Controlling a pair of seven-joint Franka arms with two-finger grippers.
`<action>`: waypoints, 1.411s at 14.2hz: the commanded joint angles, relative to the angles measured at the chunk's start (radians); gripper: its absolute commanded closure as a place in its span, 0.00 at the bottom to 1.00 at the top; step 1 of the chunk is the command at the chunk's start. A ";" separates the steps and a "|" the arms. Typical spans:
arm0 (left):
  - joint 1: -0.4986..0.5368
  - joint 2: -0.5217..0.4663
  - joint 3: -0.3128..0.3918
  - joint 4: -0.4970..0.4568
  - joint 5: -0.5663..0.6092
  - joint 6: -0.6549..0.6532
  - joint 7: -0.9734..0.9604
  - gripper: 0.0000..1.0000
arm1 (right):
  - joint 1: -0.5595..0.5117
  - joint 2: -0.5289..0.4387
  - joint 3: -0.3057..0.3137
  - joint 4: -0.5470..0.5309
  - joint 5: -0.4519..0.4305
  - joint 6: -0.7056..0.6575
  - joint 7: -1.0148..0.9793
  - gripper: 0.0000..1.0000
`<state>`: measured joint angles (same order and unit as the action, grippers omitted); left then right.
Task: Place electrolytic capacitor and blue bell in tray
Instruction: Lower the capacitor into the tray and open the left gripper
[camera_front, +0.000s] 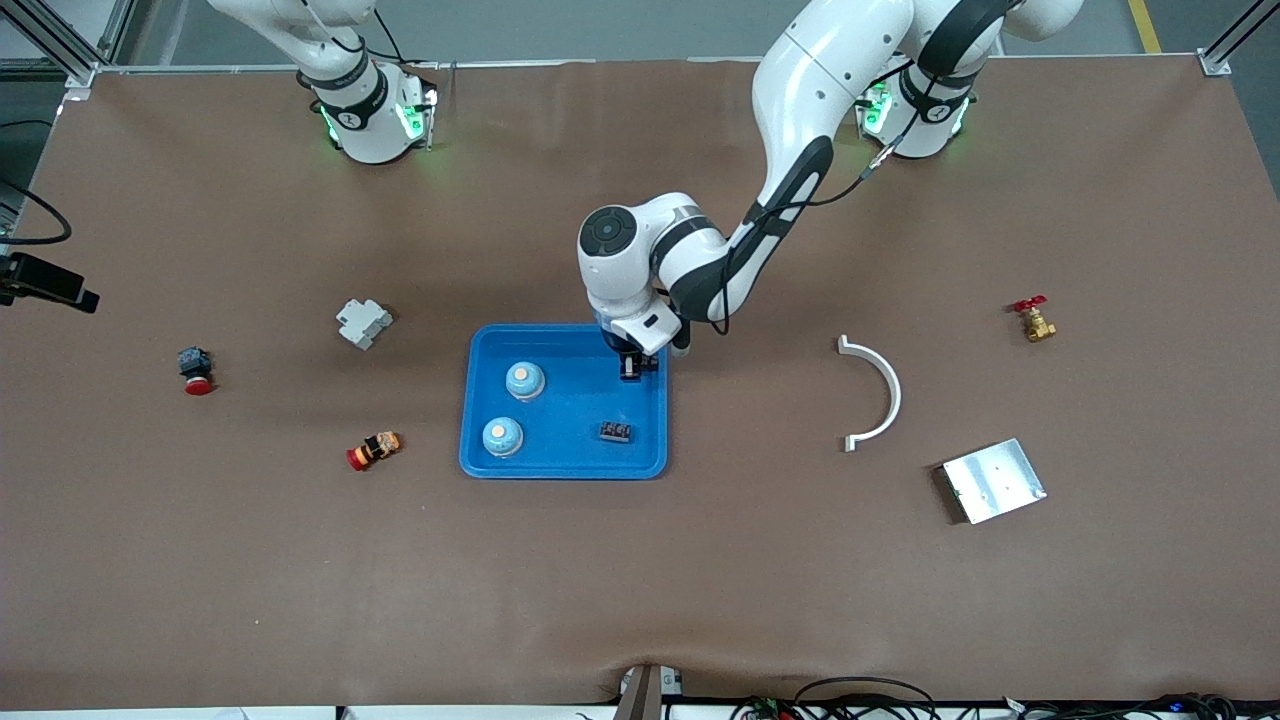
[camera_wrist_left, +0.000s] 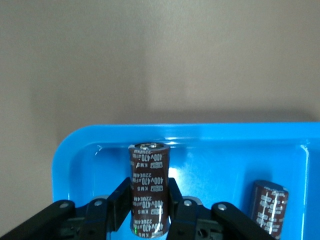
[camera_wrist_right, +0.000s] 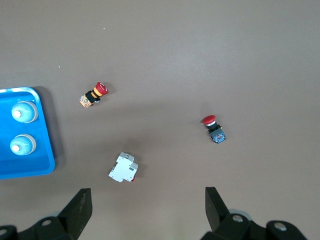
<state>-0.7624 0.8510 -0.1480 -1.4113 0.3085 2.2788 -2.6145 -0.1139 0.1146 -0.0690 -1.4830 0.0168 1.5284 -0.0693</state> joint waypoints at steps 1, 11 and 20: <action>-0.037 0.026 0.036 0.046 0.020 -0.008 -0.024 1.00 | -0.015 -0.007 0.009 -0.003 0.008 -0.007 -0.009 0.00; -0.074 0.085 0.056 0.110 0.020 0.018 -0.022 1.00 | -0.017 -0.006 0.008 -0.003 0.011 -0.001 -0.009 0.00; -0.071 0.088 0.056 0.109 0.020 0.044 0.022 0.00 | -0.018 -0.006 0.005 -0.003 0.015 -0.002 -0.009 0.00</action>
<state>-0.8216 0.9276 -0.1073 -1.3269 0.3091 2.3043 -2.5995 -0.1150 0.1146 -0.0734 -1.4835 0.0180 1.5270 -0.0693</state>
